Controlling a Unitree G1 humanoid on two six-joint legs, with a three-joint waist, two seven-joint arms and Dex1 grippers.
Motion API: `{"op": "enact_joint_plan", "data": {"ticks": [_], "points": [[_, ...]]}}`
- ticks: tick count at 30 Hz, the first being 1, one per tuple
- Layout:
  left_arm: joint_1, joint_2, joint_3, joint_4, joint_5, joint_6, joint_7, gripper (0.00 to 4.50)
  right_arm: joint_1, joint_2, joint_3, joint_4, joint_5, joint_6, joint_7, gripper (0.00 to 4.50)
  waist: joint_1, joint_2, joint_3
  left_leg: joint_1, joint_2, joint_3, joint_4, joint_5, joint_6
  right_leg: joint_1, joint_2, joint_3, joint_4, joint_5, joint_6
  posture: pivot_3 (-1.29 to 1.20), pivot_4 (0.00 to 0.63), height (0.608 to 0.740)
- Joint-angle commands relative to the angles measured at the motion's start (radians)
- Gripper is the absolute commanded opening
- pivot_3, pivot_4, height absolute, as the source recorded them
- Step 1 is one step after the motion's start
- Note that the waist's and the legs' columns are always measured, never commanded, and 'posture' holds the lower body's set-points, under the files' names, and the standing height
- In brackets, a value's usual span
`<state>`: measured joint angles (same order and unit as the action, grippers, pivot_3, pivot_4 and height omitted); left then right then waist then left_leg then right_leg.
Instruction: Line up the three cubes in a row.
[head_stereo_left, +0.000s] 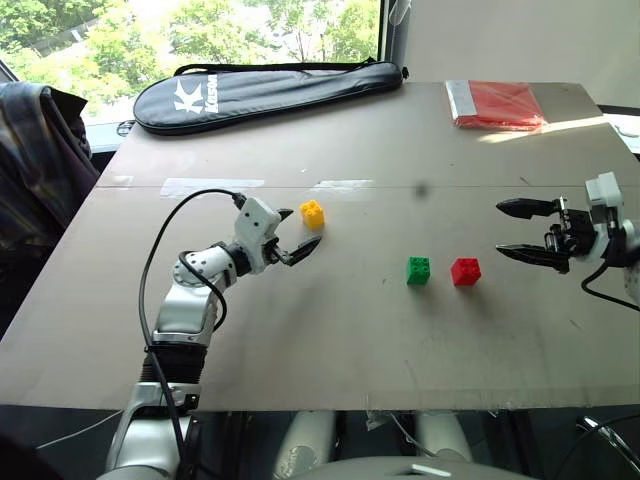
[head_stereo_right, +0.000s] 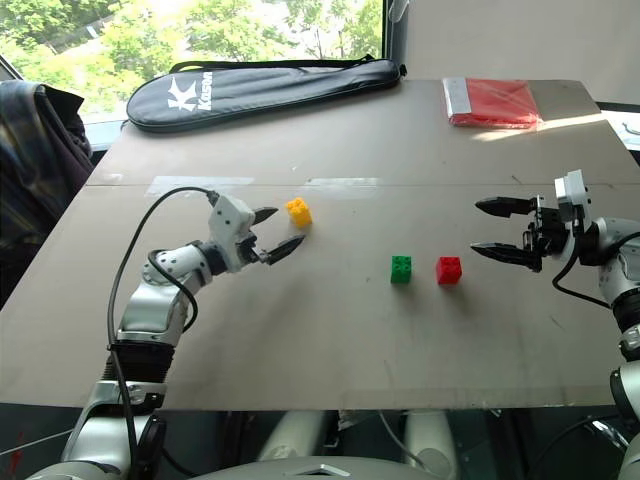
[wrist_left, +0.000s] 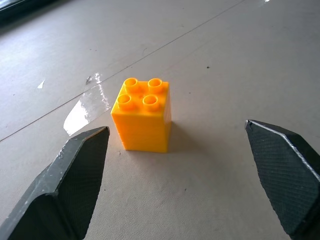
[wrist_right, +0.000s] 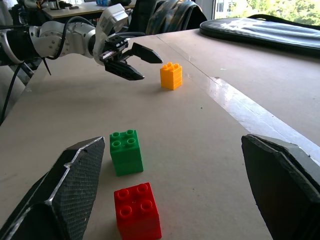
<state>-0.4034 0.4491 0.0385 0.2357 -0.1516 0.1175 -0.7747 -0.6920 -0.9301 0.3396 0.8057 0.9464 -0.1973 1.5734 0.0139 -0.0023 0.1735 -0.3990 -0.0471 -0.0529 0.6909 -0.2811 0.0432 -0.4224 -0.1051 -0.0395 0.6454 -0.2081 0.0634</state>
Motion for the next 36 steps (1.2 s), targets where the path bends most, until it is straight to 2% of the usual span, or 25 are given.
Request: {"op": "enact_joint_plan", "data": {"ticks": [1,7,18,21,22,24,25,26,27,36], "points": [[-0.036,-0.019,0.0,0.074,0.025,-0.095,0.045,4.45,0.004,-0.017,-0.044,-0.02,-0.003,0.001,0.041,4.5,0.0,0.0,0.0,0.0,0.0,0.0,0.0,0.0,0.0,0.0,0.0,0.0,0.0,0.0,0.0,0.0,0.15,0.694],[-0.087,-0.053,-0.007,0.211,0.04,-0.198,0.079,4.45,0.019,-0.01,-0.058,-0.024,-0.012,-0.006,0.041,4.5,0.0,0.0,0.0,0.0,0.0,0.0,0.0,0.0,0.0,0.0,-0.001,0.0,0.001,0.0,0.0,0.0,0.15,0.694],[-0.231,-0.059,-0.034,0.491,0.039,-0.32,-0.044,4.45,-0.006,0.009,-0.062,-0.013,-0.032,-0.017,0.041,4.5,0.0,0.0,0.0,0.0,-0.001,0.0,0.0,0.0,0.0,0.0,0.001,0.0,0.002,0.0,0.001,0.0,0.15,0.694],[-0.241,-0.06,-0.034,0.515,0.032,-0.341,-0.083,3.74,-0.013,0.01,-0.062,-0.009,-0.035,-0.018,0.041,4.5,0.0,0.0,0.0,0.0,-0.001,0.0,0.001,0.0,0.0,0.0,0.001,0.0,0.002,0.001,0.001,0.0,0.15,0.694],[-0.241,-0.06,-0.033,0.52,0.03,-0.347,-0.092,3.39,-0.015,0.01,-0.063,-0.007,-0.036,-0.019,0.041,4.5,0.0,0.0,0.0,0.0,-0.001,0.0,0.001,0.0,0.0,0.0,0.001,0.0,0.002,0.001,0.001,0.0,0.15,0.694],[-0.24,-0.057,-0.029,0.528,0.03,-0.355,-0.1,2.39,-0.018,0.009,-0.063,-0.005,-0.037,-0.019,0.041,4.5,0.0,0.0,0.0,0.0,-0.001,0.0,0.001,0.0,0.0,0.0,0.001,0.0,0.002,0.001,0.001,0.0,0.15,0.694],[-0.239,-0.056,-0.028,0.532,0.03,-0.359,-0.104,2.22,-0.019,0.009,-0.062,-0.004,-0.038,-0.019,0.041,4.5,0.0,0.0,0.0,0.0,-0.001,0.0,0.001,0.0,0.0,0.0,0.001,0.0,0.002,0.001,0.001,0.0,0.15,0.694],[-0.238,-0.055,-0.027,0.536,0.03,-0.363,-0.106,1.63,-0.02,0.009,-0.062,-0.003,-0.039,-0.019,0.041,4.5,0.0,0.0,0.0,0.0,-0.001,0.0,0.001,0.0,0.0,0.0,0.001,0.0,0.002,0.001,0.001,0.0,0.15,0.694],[-0.237,-0.053,-0.026,0.539,0.03,-0.366,-0.109,1.24,-0.021,0.01,-0.062,-0.002,-0.04,-0.019,0.041,4.5,-0.001,0.0,0.0,0.0,-0.001,0.0,0.001,0.0,0.0,0.0,0.001,0.0,0.002,0.001,0.001,0.0,0.15,0.694],[-0.203,-0.038,-0.033,0.48,0.017,-0.379,-0.157,1.25,-0.028,0.012,-0.061,0.001,-0.042,-0.008,0.041,4.5,-0.003,0.0,0.0,0.0,-0.001,0.0,0.001,0.0,0.0,0.0,0.001,0.0,0.002,0.001,0.001,0.0,0.15,0.694]]}}
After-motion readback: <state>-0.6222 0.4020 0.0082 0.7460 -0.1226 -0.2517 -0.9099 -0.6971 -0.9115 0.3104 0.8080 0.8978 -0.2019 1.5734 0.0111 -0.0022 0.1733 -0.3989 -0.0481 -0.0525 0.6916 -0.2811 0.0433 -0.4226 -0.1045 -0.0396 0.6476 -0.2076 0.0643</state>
